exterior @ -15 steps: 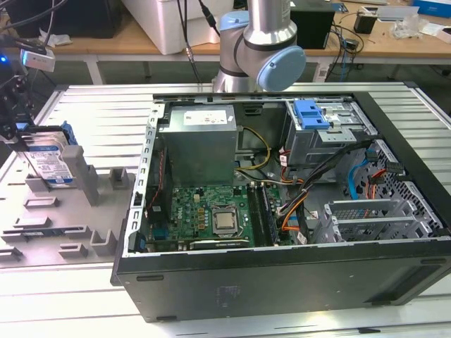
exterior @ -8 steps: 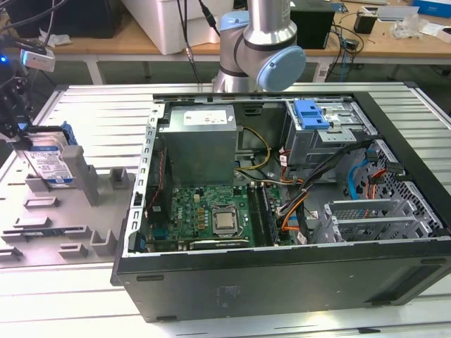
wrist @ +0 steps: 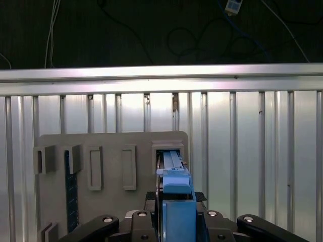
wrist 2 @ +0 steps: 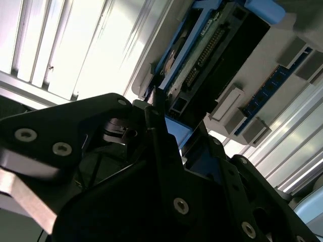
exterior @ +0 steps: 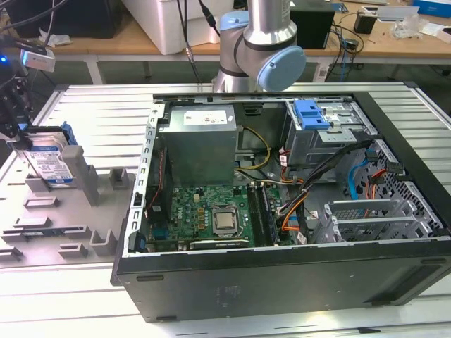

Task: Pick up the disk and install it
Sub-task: 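Pick up the disk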

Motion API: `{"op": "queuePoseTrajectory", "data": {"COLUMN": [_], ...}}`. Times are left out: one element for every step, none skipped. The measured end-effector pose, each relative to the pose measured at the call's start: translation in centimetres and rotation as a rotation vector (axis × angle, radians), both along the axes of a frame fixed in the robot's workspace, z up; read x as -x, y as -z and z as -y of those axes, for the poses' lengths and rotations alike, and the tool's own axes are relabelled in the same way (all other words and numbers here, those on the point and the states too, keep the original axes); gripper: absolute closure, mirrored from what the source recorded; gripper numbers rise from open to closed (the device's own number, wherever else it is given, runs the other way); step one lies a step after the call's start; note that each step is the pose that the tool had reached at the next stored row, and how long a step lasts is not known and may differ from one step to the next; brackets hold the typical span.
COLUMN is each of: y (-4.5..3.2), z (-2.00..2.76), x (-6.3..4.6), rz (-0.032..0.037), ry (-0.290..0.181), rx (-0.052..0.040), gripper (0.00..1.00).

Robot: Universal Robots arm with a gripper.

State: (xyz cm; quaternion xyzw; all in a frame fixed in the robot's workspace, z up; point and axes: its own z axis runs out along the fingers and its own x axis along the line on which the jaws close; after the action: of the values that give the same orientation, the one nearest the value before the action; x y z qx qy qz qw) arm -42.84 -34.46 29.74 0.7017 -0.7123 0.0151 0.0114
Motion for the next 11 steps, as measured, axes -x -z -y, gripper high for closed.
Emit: {"op": "queuePoseTrajectory", "data": {"y": [0.00, 0.00, 0.01, 0.00, 0.01, 0.00, -0.02, -0.04, -0.08, -0.10, -0.17], "z": [0.00, 0.00, 0.00, 0.00, 0.00, 0.00, 0.00, 0.00, 0.00, 0.00, 0.00], "x": [0.00, 0.00, 0.00, 0.00, 0.00, 0.00, 0.00, 0.00, 0.00, 0.00, 0.00], "rz": [0.0000, 0.0000, 0.0000, 0.0000, 0.0001, 0.0003, 0.0003, 0.0003, 0.0001, 0.0002, 0.0001], "ry": [0.000, 0.000, 0.000, 0.000, 0.000, 0.000, 0.000, 0.000, 0.000, 0.000, 0.000], "rx": [0.0000, 0.0000, 0.0000, 0.0000, 0.0000, -0.0002, -0.0001, -0.0001, 0.0001, 0.0003, 0.0010], "gripper": [0.64, 0.64, 0.64, 0.64, 0.64, 0.64, 0.64, 0.64, 0.64, 0.64, 0.64]}}
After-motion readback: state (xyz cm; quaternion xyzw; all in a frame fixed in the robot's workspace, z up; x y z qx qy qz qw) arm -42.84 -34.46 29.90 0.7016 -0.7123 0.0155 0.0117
